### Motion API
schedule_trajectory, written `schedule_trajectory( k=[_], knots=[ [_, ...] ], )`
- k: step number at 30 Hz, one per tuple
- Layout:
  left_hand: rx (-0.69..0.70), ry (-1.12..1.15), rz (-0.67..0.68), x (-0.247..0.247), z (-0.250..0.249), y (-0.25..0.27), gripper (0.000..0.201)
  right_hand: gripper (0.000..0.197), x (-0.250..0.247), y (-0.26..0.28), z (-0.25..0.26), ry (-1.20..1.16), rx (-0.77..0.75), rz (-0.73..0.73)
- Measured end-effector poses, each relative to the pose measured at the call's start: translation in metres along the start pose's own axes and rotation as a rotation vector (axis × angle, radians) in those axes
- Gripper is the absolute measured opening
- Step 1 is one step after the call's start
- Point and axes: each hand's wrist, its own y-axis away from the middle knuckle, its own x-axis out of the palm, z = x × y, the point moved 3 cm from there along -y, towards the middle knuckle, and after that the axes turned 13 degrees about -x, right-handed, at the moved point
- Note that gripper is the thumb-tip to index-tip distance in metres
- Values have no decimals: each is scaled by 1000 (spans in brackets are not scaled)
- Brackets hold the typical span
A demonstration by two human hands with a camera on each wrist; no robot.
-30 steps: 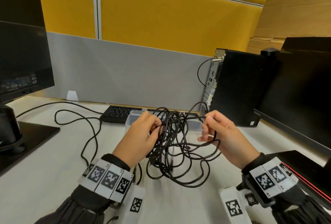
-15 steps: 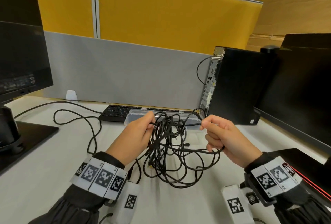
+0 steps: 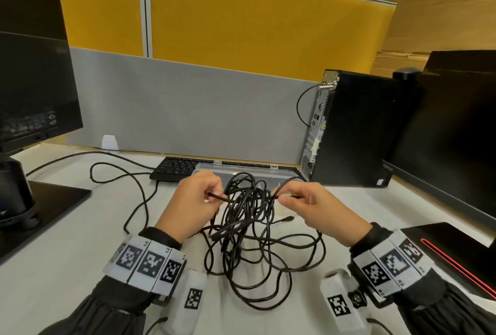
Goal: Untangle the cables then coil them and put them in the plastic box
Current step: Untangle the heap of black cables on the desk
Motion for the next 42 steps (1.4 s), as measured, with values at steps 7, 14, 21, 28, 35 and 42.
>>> schedule_trajectory(
  k=[7, 14, 21, 28, 35, 42],
  knots=[
    [-143, 248, -121, -3, -2, 0, 11, 16, -5, 4, -13, 147, -84, -59],
    [-228, 333, 18, -6, -2, 3, 61, 19, -4, 5, -15, 171, -136, -71],
    [-326, 428, 355, -1, -1, 6, 94, 20, 2, 2, -19, 156, -164, -55],
    [-302, 490, -214, -25, 12, -7, 39, 18, -14, 12, -30, 207, -96, -127],
    [-364, 637, -37, -15, 15, -7, 82, 18, -13, 16, -36, 206, -24, -79],
    [-414, 780, -28, -11, 7, -5, 57, 18, -9, 12, -33, 226, -23, -52]
  ],
)
